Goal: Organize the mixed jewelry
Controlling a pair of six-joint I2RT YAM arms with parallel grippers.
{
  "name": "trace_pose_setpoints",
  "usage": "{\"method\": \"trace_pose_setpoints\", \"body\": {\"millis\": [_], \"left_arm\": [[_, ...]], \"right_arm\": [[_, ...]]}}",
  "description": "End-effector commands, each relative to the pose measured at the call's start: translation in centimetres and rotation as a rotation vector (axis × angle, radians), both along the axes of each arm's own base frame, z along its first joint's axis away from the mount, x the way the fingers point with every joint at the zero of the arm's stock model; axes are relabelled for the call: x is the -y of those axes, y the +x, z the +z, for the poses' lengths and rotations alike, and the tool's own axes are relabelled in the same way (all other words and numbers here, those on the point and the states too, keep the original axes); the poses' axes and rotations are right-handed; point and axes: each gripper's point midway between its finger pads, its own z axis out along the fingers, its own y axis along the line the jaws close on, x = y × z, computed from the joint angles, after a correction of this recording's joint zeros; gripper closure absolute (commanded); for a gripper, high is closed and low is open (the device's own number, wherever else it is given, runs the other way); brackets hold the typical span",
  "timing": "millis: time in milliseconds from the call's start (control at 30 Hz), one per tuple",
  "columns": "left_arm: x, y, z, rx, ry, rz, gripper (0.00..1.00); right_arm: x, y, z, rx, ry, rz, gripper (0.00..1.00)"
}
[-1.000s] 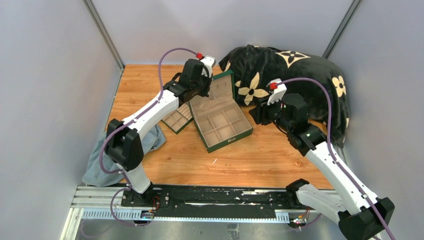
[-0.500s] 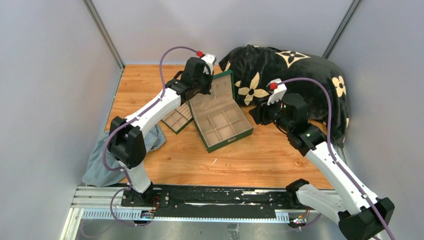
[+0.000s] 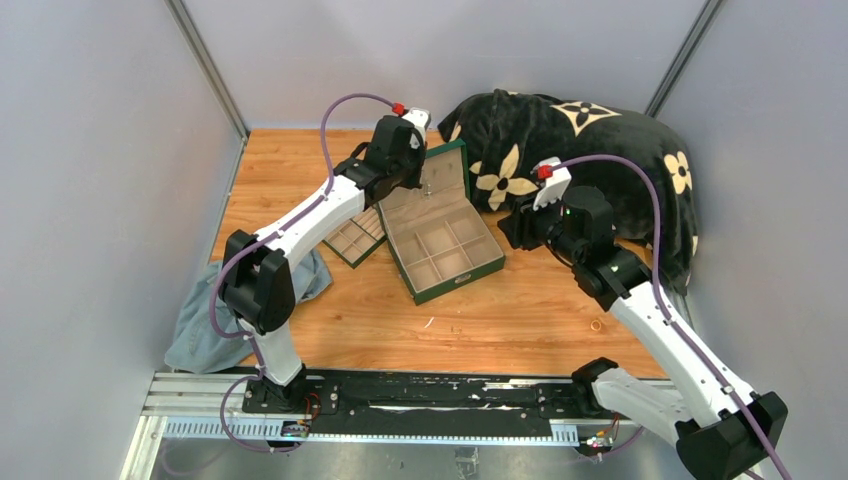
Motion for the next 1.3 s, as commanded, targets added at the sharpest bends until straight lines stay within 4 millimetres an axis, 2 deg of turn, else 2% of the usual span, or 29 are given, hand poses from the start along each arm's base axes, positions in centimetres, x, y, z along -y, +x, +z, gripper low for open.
{"method": "trace_pose_setpoints", "body": {"millis": [0,700,1267], "left_arm": [[-0.9,0.6,1.1,0.041,0.003,0.059,1.0],[-1.5,1.1,0.2,0.041,-0.012,0.137,1.0],[0.1,1.7,0.2,0.035,-0.06,0.139,1.0]], "right_arm": [[-0.2,0.4,0.5,0.028,-0.011,0.015,0.58],[-0.4,0.7,0.5,0.03,-0.012,0.022,0.59],[-0.7,0.4,0.8,0.026,0.005,0.043,0.59]]}}
